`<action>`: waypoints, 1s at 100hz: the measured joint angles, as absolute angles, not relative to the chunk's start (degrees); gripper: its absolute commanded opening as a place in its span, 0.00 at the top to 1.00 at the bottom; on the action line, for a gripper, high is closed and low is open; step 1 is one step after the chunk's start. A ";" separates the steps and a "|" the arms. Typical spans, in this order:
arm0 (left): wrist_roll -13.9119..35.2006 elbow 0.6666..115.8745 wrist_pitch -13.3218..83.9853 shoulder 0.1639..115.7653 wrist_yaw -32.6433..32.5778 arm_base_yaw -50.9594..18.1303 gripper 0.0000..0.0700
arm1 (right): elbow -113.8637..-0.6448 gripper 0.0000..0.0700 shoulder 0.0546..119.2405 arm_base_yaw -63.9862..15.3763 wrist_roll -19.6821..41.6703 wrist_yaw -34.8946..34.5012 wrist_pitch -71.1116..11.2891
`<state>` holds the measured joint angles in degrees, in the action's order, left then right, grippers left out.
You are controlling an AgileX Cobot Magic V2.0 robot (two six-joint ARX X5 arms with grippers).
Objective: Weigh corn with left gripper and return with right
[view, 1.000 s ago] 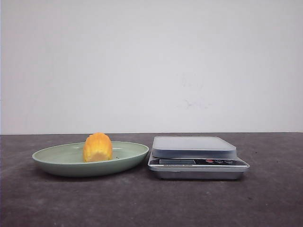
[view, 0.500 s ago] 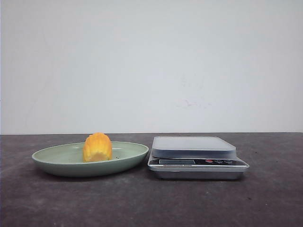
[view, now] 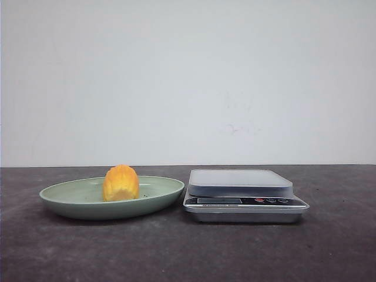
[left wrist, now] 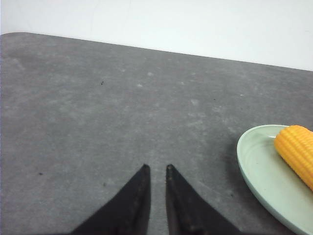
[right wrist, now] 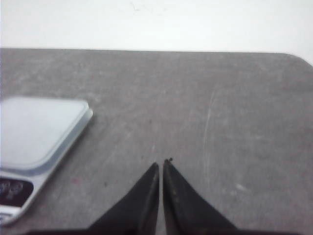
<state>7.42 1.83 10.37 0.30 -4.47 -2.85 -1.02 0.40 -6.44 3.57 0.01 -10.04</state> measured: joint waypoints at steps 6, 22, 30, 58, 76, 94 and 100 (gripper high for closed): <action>7.42 1.80 10.37 0.30 -4.47 -2.85 0.98 | -1.02 0.99 0.40 -6.31 3.29 0.01 -10.09; 7.42 1.80 10.37 0.30 -4.47 -2.85 0.97 | -0.99 0.99 0.38 -6.26 2.74 -0.01 -10.11; 7.40 1.80 10.37 0.30 -4.47 -2.85 0.98 | -1.02 0.99 0.38 -6.26 2.74 -0.01 -10.11; 7.42 1.80 10.37 0.30 -4.47 -2.85 0.97 | -0.99 0.99 0.38 -6.26 2.74 -0.01 -9.72; 7.42 1.83 10.37 0.30 -4.47 -2.85 0.97 | -0.99 0.99 0.38 -6.26 2.74 -0.01 -9.72; 7.42 1.80 10.37 0.30 -4.47 -2.85 0.98 | -0.99 0.99 0.38 -6.26 2.74 -0.01 -9.69; 7.42 1.83 10.37 0.30 -4.47 -2.85 0.97 | -0.99 0.99 0.38 -6.26 2.74 -0.01 -9.69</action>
<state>7.42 1.83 10.37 0.30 -4.47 -2.85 -0.99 0.38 -6.26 2.74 -0.01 -9.69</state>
